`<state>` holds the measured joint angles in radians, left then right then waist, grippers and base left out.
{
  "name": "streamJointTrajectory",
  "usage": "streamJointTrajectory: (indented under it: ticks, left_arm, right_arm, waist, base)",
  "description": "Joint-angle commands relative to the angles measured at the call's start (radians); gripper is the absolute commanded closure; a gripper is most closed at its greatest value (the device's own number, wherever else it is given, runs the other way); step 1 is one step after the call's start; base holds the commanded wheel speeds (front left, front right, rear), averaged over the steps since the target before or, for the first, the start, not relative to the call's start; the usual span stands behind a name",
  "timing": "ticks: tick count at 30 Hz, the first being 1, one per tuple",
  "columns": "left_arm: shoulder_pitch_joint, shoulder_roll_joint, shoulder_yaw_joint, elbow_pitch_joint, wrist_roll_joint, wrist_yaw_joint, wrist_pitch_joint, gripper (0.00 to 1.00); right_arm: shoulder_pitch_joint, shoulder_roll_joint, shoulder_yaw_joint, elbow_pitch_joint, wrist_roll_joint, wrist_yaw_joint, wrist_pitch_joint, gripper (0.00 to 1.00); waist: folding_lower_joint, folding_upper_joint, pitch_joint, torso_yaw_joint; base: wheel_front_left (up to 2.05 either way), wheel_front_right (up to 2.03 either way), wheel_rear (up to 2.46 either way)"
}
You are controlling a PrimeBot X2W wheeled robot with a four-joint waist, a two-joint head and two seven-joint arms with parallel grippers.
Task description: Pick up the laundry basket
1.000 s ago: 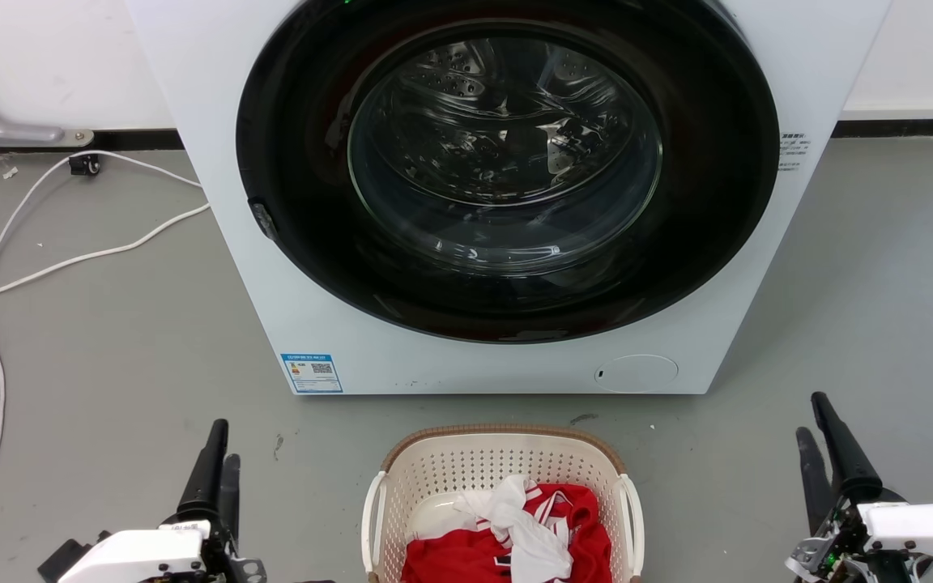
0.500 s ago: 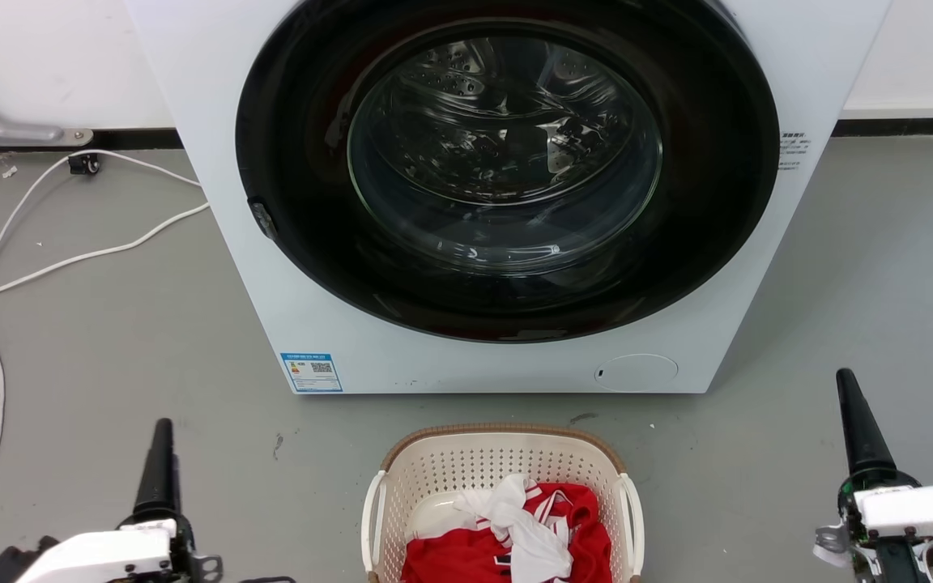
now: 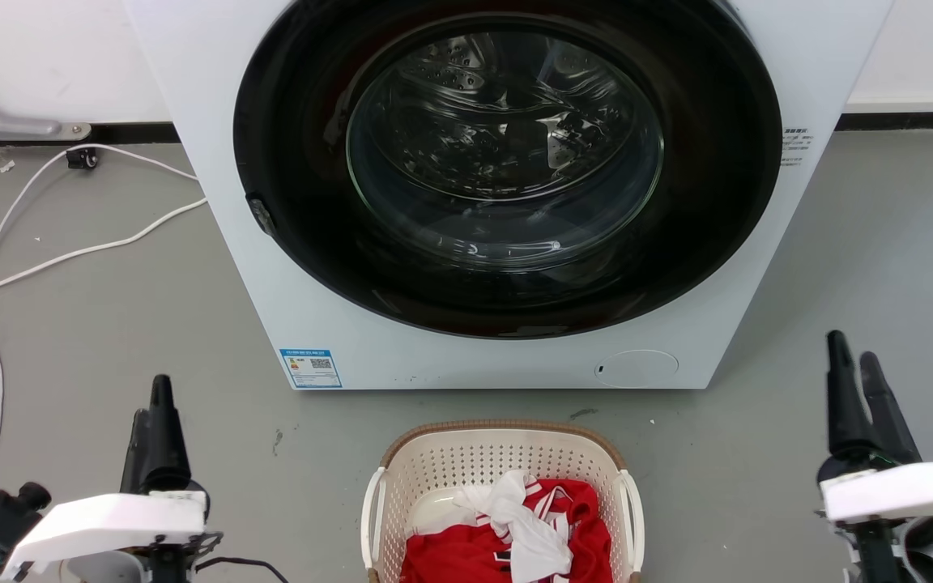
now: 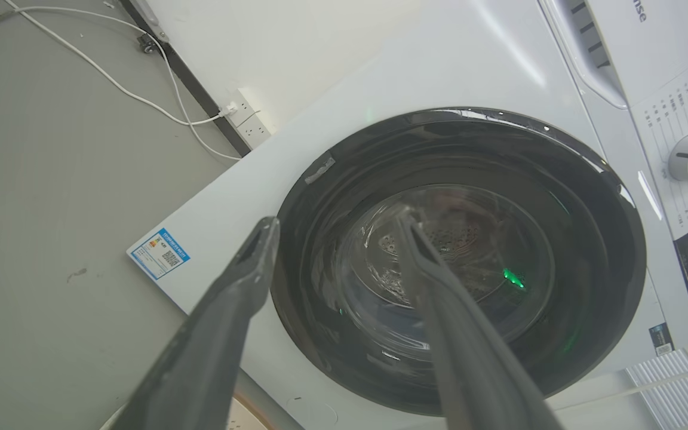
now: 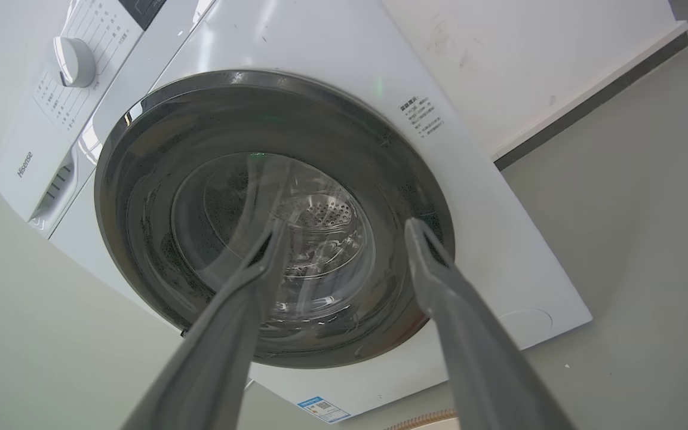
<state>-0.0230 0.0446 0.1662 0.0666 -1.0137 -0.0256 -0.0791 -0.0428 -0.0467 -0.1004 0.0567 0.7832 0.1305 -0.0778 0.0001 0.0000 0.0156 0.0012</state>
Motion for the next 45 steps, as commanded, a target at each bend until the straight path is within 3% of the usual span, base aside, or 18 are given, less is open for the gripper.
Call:
streamJointTrajectory:
  ticks: [1, 18, 35, 45]
  left_arm:
    - [0.003, 0.004, -0.018, -0.041, 0.052, 0.007, -0.011, 0.00]
    - [0.044, 0.005, -0.188, -0.117, 0.483, 0.002, -0.064, 0.00]
    - [0.051, 0.055, -0.309, -0.158, 0.704, 0.070, -0.106, 0.00]
    - [0.058, 0.087, -0.382, -0.123, 0.776, 0.114, -0.129, 0.00]
  right_arm:
    - [-0.011, -0.003, 0.017, -0.030, -0.063, 0.000, -0.011, 0.00]
    - [0.021, -0.004, 0.074, -0.040, -0.365, 0.000, -0.064, 0.00]
    - [0.028, -0.005, 0.072, -0.008, -0.573, 0.000, -0.107, 0.00]
    - [0.027, -0.005, 0.065, 0.020, -0.674, 0.000, -0.129, 0.00]
  waist:
    - [0.0000, 0.0000, 0.001, 0.000]
    - [-0.0001, 0.0000, 0.004, -0.002]
    - [-0.0001, 0.0000, 0.006, -0.004]
    - [-0.0001, 0.0000, 0.009, -0.003]
  base:
    - [0.00, 0.00, 0.00]
    - [0.00, 0.00, 0.00]
    - [0.00, 0.00, 0.00]
    - [0.00, 0.00, 0.00]
